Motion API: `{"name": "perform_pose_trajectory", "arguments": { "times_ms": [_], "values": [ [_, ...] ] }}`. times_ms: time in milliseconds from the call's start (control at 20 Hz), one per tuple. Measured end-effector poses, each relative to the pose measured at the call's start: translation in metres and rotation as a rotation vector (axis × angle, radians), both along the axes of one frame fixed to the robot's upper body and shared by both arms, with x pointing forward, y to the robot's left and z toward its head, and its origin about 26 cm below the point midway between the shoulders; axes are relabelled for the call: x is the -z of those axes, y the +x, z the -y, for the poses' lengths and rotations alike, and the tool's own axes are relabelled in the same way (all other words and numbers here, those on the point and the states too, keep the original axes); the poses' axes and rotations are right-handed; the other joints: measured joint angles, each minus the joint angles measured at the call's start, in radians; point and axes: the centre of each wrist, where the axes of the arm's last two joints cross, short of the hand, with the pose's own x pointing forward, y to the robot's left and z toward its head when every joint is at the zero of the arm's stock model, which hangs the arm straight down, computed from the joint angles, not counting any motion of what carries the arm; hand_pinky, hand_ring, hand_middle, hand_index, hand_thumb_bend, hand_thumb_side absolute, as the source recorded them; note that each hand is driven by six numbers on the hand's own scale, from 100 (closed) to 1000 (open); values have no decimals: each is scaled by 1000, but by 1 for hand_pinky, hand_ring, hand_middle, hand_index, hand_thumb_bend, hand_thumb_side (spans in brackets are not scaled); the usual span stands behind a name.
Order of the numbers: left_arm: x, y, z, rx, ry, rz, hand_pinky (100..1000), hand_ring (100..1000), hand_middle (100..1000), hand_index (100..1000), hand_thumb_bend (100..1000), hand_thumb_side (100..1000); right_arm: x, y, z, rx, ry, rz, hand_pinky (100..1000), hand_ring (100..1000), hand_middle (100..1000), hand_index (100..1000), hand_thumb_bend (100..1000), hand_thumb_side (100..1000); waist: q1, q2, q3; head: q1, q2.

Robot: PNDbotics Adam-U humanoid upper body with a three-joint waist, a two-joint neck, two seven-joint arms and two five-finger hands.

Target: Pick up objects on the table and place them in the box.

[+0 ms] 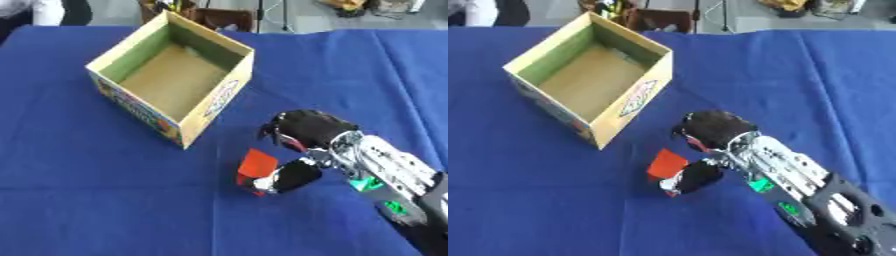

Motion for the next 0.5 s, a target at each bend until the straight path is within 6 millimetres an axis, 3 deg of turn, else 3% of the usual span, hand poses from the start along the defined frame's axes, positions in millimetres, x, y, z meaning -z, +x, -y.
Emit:
{"name": "perform_pose_trajectory", "arguments": {
  "times_ms": [500],
  "values": [
    [0,0,0,2,2,1,381,697,619,717,118,1000,10,3,-1,0,-11,-19,800,843,525,801,521,806,0,2,1,-2,0]
  ]
}}
